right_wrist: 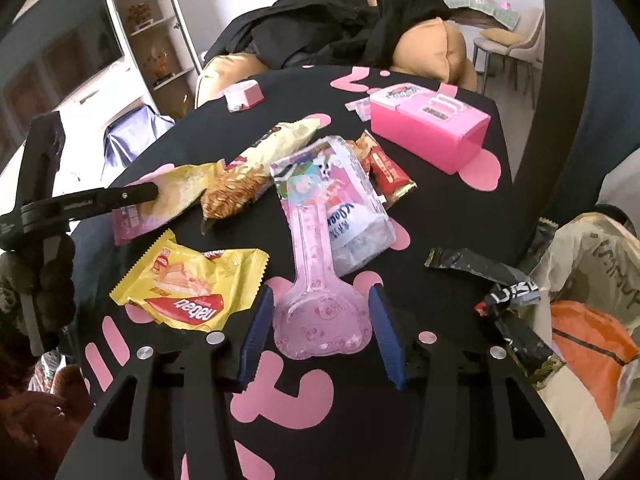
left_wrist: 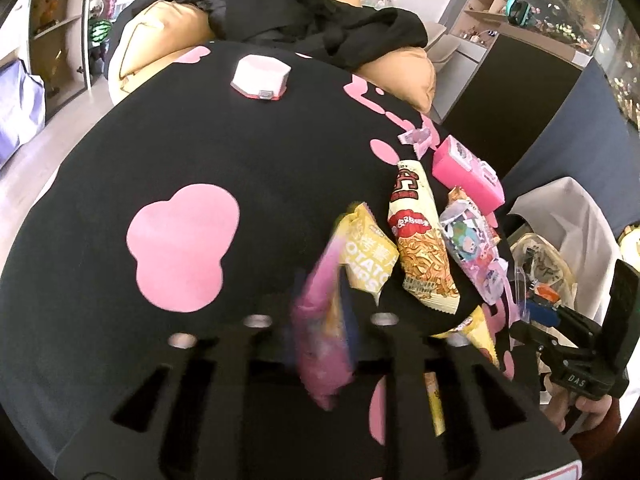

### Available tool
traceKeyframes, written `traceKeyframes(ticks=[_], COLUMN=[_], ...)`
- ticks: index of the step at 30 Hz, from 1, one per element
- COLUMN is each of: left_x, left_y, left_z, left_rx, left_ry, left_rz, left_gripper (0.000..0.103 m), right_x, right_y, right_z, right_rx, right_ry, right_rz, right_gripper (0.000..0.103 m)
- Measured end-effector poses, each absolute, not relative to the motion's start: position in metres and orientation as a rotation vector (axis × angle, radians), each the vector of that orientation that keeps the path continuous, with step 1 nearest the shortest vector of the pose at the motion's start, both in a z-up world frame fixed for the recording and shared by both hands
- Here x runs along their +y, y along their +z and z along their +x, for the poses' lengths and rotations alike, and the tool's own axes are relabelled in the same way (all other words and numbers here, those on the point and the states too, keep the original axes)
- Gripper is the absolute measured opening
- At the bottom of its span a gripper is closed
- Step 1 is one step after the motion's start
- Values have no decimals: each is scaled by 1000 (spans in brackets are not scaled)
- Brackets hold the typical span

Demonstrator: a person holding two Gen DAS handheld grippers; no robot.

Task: Collect trash
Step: 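Grasp the pink plastic candy toy with the right tool, then drop the pink toy into the trash bag with the right tool while the left tool drops the snack packets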

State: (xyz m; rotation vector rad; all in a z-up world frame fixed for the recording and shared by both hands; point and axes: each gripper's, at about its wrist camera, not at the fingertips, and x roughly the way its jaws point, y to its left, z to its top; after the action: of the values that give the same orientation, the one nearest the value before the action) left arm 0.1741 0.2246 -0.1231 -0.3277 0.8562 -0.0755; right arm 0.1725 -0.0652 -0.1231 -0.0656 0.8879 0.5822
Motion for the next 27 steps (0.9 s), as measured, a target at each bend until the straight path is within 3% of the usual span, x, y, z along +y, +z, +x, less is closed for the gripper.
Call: traceKeyframes(ticks=[15,27], left_x=[195,110], left_y=[-26,36], left_z=[145,149], left_rx=[635,525], left_ry=[-143,-291], left_rz=[-252,-225], left_gripper=[10,10], right_x=[-79,-141], right_y=[-59,-5], right_z=[142,123], right_rx=[698,531], right_ry=[569,486], right_rz=[-104,-91], right_gripper=[47,47])
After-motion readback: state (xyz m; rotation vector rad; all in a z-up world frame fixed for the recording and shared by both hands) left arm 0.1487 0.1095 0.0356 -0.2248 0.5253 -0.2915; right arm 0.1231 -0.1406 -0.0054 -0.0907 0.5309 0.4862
